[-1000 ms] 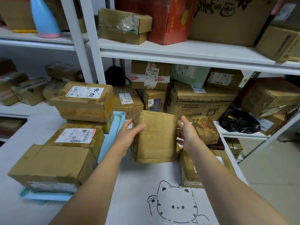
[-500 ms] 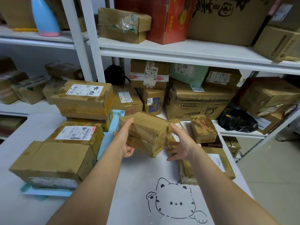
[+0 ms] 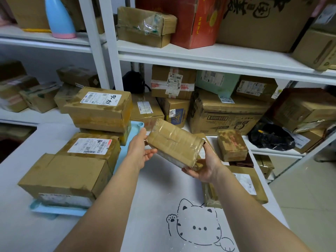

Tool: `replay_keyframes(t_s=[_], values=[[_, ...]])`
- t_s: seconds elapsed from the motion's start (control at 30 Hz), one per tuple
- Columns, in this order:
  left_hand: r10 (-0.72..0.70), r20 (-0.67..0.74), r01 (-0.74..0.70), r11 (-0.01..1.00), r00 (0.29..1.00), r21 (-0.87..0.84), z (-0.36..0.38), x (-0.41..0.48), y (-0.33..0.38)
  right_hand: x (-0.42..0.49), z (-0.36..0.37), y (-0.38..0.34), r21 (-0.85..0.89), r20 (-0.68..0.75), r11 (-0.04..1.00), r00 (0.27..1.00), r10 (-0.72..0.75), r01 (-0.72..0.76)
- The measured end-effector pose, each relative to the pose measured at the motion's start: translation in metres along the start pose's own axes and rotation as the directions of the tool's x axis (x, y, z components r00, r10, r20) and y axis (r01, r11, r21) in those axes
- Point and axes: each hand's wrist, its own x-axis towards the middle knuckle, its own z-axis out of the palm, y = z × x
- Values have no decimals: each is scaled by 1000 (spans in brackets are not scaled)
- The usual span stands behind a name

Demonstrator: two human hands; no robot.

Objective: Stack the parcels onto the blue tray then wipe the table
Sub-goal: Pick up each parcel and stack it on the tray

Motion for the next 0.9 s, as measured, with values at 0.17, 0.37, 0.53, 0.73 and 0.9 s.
replay_keyframes(t_s=[0.17,0.37,0.53,0.73,0.9], values=[[61,5,-61,998,998,26,-1,4,1,-2,2,0,-6,4,999,999,36,-36],[77,-12,-77,996,997,37,1,5,3,2,-2,0,3,30,996,996,85,-86],[44,-35,-43,998,998,37,-1,6,2,-1,-4,-3,81,59,996,998,20,-25],[-33,-70,37,997,997,64,-9,8,-11,-7,-5,-4,33,137,999,990,-15,10],[78,-200,-45,985,977,164,-1,8,-7,-6,1,0,-202,45,966,987,-156,162]])
